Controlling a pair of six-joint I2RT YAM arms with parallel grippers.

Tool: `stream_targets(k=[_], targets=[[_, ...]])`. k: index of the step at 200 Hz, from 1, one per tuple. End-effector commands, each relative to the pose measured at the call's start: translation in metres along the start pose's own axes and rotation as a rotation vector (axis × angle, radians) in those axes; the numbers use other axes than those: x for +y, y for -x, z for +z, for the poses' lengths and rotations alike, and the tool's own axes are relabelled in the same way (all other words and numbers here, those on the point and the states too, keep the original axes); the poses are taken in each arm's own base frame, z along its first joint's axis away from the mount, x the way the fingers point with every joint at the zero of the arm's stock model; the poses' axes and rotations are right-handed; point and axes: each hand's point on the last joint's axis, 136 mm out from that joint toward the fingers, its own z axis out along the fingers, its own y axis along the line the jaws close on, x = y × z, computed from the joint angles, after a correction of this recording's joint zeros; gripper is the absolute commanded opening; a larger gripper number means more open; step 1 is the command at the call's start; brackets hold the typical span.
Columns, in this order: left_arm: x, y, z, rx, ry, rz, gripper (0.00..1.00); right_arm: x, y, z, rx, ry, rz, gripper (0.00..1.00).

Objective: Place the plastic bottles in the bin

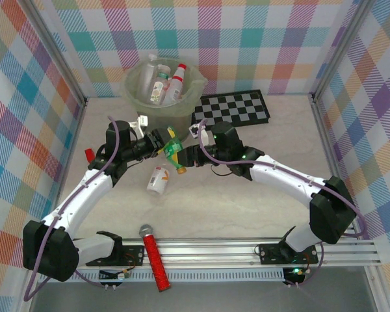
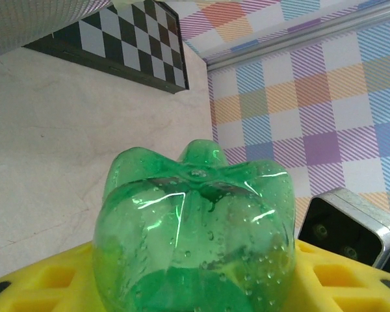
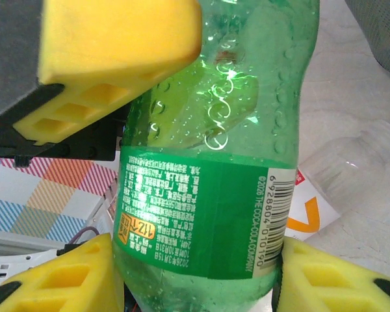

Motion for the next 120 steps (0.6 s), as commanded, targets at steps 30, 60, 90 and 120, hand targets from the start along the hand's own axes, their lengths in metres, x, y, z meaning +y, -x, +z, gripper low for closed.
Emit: stream_targets(k=[30,60,90,120], targets=[[-0.026,0.028,-0.004,-0.054,-0.013,0.061,0.48,0.030,0.033,-0.014,-0.075,0.030,-0.086,0.86],[-0.045,0.079,-0.024,-0.144,0.017,0.151,0.47,0.022,0.042,-0.047,-0.122,-0.087,-0.084,0.94],[-0.063,0.152,-0.049,-0.290,0.061,0.229,0.46,0.005,0.030,-0.077,-0.134,-0.219,-0.080,0.95],[-0.069,0.225,-0.064,-0.436,0.136,0.295,0.45,-0.013,0.010,-0.087,-0.108,-0.294,-0.052,0.95]])
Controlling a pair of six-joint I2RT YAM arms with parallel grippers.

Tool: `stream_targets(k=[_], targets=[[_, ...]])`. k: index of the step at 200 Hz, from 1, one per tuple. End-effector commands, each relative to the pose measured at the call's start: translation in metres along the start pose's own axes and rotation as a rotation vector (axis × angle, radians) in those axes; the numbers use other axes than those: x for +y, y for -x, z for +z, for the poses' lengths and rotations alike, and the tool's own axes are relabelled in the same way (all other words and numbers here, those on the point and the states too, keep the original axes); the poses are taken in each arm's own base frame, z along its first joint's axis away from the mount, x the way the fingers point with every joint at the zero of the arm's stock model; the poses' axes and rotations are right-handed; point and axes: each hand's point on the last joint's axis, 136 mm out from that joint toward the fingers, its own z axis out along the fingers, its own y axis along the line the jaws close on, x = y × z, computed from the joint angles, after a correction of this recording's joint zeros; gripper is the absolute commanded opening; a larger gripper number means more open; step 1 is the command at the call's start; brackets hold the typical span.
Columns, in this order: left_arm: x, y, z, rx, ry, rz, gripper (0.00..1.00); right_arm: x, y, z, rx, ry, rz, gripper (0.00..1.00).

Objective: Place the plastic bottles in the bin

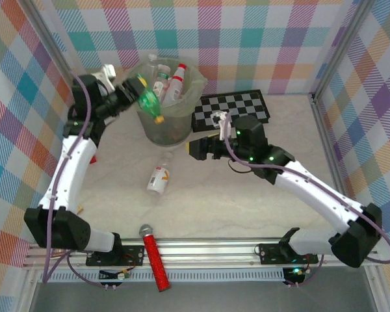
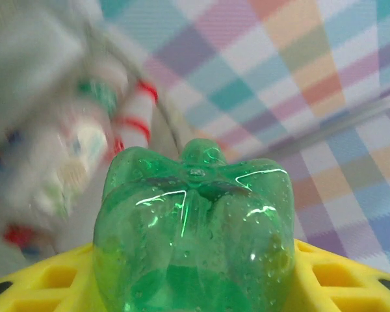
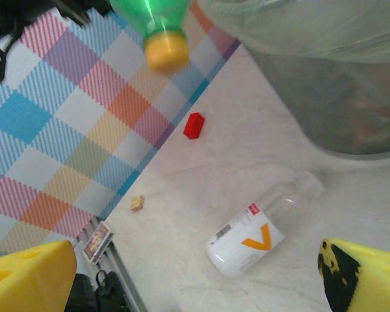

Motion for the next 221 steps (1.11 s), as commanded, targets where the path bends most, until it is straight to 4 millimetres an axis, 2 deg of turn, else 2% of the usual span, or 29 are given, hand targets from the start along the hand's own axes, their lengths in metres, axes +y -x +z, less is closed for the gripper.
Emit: stream_targets(k=[1,24,30,56,86,120,151,168,187,221], targets=[[0.017,0.043,0.008,-0.080,0.087,0.087,0.45,-0.032,-0.035,-0.002,0.088,-0.127,0.013,0.95],[0.029,0.082,0.022,-0.154,0.135,0.149,0.44,-0.040,-0.050,-0.004,0.121,-0.149,0.035,0.94],[0.040,0.084,0.026,-0.143,0.170,0.138,0.44,-0.042,-0.053,-0.004,0.127,-0.154,0.041,0.94],[0.059,0.101,0.049,-0.160,0.184,0.147,0.43,-0.047,-0.063,-0.005,0.149,-0.164,0.055,0.94],[0.084,0.095,0.071,-0.079,0.237,0.158,0.44,-0.050,-0.069,-0.007,0.166,-0.176,0.063,0.94],[0.100,0.077,0.077,0.032,0.288,0.179,0.45,-0.054,-0.073,-0.003,0.180,-0.187,0.075,0.94],[0.100,0.055,0.082,0.146,0.260,0.183,0.62,-0.054,-0.074,0.006,0.200,-0.177,0.088,0.94],[0.095,0.053,0.079,0.166,0.251,0.213,0.73,-0.054,-0.073,0.010,0.207,-0.174,0.090,0.93],[0.089,0.062,0.071,0.132,0.264,0.242,0.82,-0.054,-0.074,0.011,0.212,-0.174,0.092,0.93],[0.081,0.090,0.063,0.009,0.294,0.262,0.82,-0.055,-0.076,0.016,0.224,-0.168,0.102,0.93]])
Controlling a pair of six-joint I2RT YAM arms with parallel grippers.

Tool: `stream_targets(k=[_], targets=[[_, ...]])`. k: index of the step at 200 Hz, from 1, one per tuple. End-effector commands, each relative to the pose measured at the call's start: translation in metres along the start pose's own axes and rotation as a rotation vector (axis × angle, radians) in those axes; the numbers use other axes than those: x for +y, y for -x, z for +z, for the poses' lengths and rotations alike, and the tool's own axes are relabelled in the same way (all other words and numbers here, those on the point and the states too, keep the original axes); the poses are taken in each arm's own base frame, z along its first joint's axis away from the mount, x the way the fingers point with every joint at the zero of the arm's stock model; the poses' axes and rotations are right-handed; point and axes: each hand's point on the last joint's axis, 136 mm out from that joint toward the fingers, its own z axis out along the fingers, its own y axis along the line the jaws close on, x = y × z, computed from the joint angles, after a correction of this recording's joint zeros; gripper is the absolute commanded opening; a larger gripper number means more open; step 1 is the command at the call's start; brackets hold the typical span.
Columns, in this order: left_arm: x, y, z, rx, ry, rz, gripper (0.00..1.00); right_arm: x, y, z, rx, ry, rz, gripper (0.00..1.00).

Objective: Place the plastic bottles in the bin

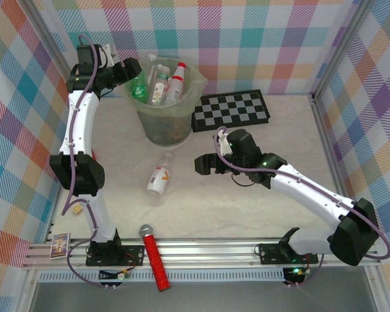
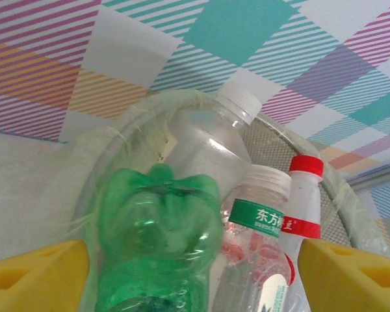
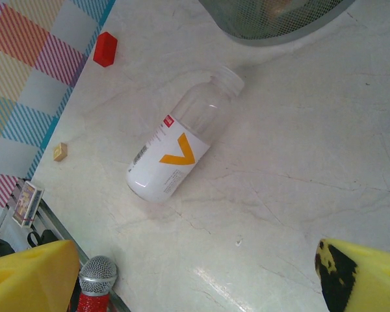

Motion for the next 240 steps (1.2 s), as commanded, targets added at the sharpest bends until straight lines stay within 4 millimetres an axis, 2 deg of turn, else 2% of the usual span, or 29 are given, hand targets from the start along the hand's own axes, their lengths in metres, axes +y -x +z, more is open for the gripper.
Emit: stream_targets(k=[1,13,20,41,85,132,149,176,199,240], targets=[[-0.010,0.030,-0.027,-0.114,0.015,0.035,0.81,0.010,0.005,0.000,0.004,0.032,0.002,0.93],[-0.011,0.038,-0.024,-0.145,0.008,0.030,0.77,0.011,0.005,0.002,0.010,0.040,0.004,0.93],[-0.010,0.040,-0.022,-0.157,0.004,0.025,0.72,0.011,0.005,0.004,0.012,0.042,0.006,0.93],[-0.008,0.039,-0.012,-0.152,0.001,0.026,0.61,0.011,0.004,0.007,0.019,0.049,0.010,0.93],[-0.010,0.013,0.011,-0.066,0.002,0.086,0.51,0.010,0.000,0.013,0.037,0.048,0.015,0.93],[-0.004,-0.018,0.031,0.035,0.013,0.092,0.45,0.012,-0.005,0.023,0.057,0.053,0.024,0.93],[0.001,-0.025,0.033,0.057,0.027,0.089,0.45,0.012,-0.007,0.026,0.062,0.052,0.029,0.92],[-0.002,-0.016,0.022,0.021,0.040,0.102,0.46,0.014,-0.006,0.028,0.062,0.049,0.030,0.92],[-0.012,-0.001,0.006,-0.033,0.031,0.108,0.55,0.013,-0.005,0.030,0.058,0.030,0.045,0.92],[-0.038,0.025,-0.047,-0.136,0.026,0.174,0.73,0.010,-0.005,0.030,0.042,0.008,0.066,0.92]])
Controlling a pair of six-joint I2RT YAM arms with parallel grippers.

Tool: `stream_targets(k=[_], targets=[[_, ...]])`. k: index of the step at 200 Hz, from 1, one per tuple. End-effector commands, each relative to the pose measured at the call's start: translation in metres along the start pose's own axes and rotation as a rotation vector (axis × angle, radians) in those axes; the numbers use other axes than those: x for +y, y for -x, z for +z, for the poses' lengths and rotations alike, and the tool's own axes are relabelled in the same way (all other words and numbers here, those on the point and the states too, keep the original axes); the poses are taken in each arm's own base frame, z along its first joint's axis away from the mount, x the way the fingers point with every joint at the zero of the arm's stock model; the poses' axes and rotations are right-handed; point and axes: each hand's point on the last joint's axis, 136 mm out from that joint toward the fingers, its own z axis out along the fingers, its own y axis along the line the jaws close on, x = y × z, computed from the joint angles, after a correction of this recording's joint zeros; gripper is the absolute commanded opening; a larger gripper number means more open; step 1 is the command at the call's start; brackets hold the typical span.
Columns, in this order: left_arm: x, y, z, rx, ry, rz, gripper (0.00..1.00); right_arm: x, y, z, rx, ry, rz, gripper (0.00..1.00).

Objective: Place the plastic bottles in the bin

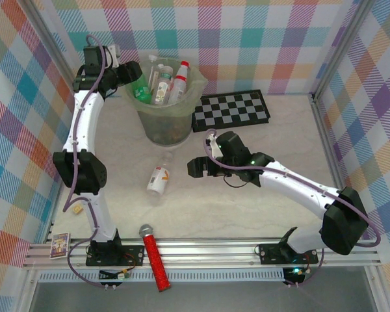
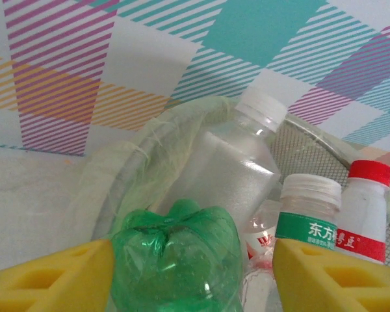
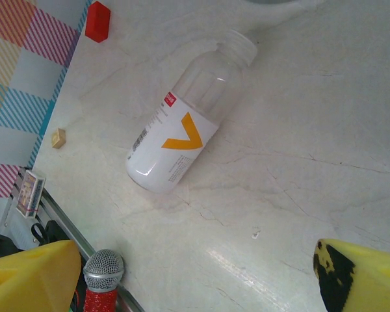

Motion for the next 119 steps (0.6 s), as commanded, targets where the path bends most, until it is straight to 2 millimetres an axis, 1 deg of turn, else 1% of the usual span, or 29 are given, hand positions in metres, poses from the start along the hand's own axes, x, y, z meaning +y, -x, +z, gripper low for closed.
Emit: stream_targets(k=[1,13,26,34,43,55,65,73,75,77,78,84,106,119], targets=[[-0.033,0.034,-0.063,-0.119,-0.023,0.078,0.74,0.006,0.011,-0.002,-0.037,-0.001,0.012,0.92],[-0.040,0.038,-0.083,-0.150,-0.022,0.099,0.77,0.005,0.013,-0.004,-0.046,-0.010,0.009,0.92],[-0.046,0.036,-0.103,-0.163,-0.020,0.115,0.80,0.004,0.014,-0.007,-0.055,-0.024,0.004,0.92],[-0.049,0.031,-0.115,-0.160,-0.013,0.120,0.81,0.002,0.016,-0.010,-0.060,-0.039,0.004,0.93],[-0.049,0.019,-0.126,-0.146,0.001,0.122,0.82,-0.001,0.018,-0.012,-0.063,-0.062,0.007,0.93],[-0.052,0.000,-0.143,-0.135,0.019,0.123,0.83,-0.010,0.020,-0.017,-0.062,-0.112,0.028,0.93],[-0.048,-0.027,-0.148,-0.097,0.040,0.119,0.84,-0.017,0.023,-0.022,-0.072,-0.147,0.050,0.93],[-0.046,-0.047,-0.157,-0.075,0.052,0.117,0.84,-0.022,0.024,-0.026,-0.079,-0.163,0.068,0.94],[-0.046,-0.053,-0.158,-0.067,0.053,0.116,0.84,-0.023,0.025,-0.026,-0.081,-0.165,0.072,0.94],[-0.042,-0.063,-0.155,-0.045,0.062,0.110,0.85,-0.024,0.025,-0.028,-0.084,-0.168,0.077,0.94],[-0.044,-0.062,-0.159,-0.053,0.059,0.111,0.85,-0.024,0.026,-0.028,-0.085,-0.168,0.078,0.94],[-0.040,-0.082,-0.160,-0.018,0.069,0.098,0.86,-0.028,0.028,-0.032,-0.096,-0.174,0.094,0.94],[-0.031,-0.145,-0.176,0.066,0.084,0.047,0.89,-0.042,0.033,-0.045,-0.126,-0.198,0.136,0.97],[-0.025,-0.176,-0.185,0.106,0.094,0.025,0.91,-0.049,0.034,-0.053,-0.141,-0.213,0.148,0.98]])
